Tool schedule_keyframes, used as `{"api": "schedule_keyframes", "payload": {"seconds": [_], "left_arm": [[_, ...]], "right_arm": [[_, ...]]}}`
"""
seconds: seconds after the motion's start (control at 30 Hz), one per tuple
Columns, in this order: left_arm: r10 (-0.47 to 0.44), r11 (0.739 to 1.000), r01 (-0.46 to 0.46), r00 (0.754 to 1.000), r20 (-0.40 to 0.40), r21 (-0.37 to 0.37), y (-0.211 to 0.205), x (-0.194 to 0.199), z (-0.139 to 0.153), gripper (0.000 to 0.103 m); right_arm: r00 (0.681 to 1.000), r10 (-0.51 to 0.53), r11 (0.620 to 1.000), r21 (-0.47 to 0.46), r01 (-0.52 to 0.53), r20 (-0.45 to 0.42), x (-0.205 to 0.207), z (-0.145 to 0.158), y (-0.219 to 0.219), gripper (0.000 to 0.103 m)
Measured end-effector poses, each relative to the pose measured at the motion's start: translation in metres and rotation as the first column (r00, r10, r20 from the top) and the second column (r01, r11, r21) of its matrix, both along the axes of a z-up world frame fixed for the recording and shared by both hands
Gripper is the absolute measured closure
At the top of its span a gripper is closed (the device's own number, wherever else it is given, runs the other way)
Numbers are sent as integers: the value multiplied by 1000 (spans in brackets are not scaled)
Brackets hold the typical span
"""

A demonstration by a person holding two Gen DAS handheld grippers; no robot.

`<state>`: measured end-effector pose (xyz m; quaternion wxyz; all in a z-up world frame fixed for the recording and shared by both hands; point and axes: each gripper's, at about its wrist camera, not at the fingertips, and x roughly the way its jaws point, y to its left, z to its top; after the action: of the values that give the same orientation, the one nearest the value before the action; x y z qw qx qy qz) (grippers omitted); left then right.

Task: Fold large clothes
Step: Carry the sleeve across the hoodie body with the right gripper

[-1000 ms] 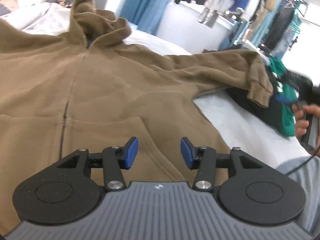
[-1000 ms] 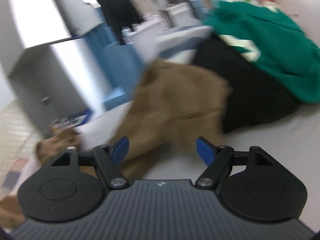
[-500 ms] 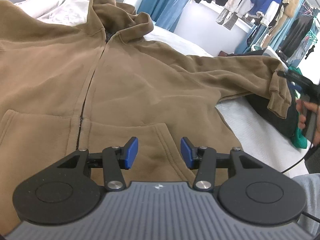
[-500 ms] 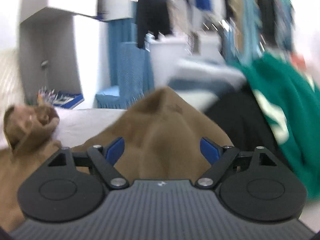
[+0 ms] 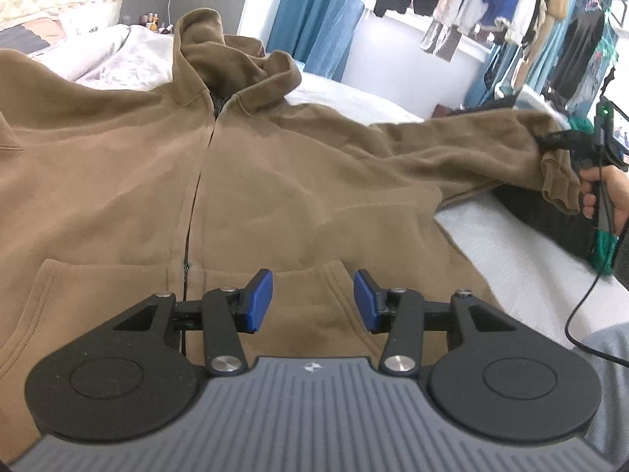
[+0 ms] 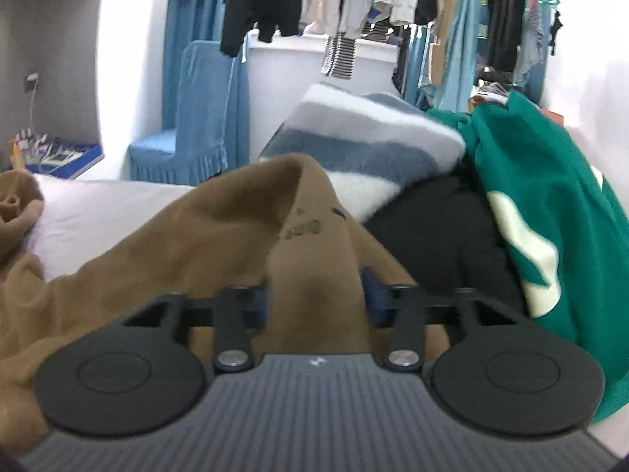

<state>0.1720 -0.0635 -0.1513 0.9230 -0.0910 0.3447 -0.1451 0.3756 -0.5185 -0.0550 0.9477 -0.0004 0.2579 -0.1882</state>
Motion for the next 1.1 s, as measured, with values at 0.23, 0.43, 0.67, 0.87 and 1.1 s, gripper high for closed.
{"api": "schedule_keyframes", "payload": {"seconds": [0.23,0.43,0.67,0.87,1.1], "left_arm": [[29,999,-28,1000,7,-39,12,-5,14,51],[13,999,-11,998,58,-36,18,-22,35,51],[86,982,-72,994,69,-175,62,-34,52,52],[162,962,-131,980,115,-240,99,-48,72,52],[269,919,-209,952,144,-335,155,-67,90,52]], "right_arm": [[1000,-1,997,79,2,-13,-12,63,-12,87],[999,7,990,138,-1,-41,-21,122,-9,88],[993,116,954,275,-118,21,-37,193,44,88],[944,320,865,383,-324,76,-55,238,141,88],[830,557,757,388,-526,38,-70,229,295,88]]}}
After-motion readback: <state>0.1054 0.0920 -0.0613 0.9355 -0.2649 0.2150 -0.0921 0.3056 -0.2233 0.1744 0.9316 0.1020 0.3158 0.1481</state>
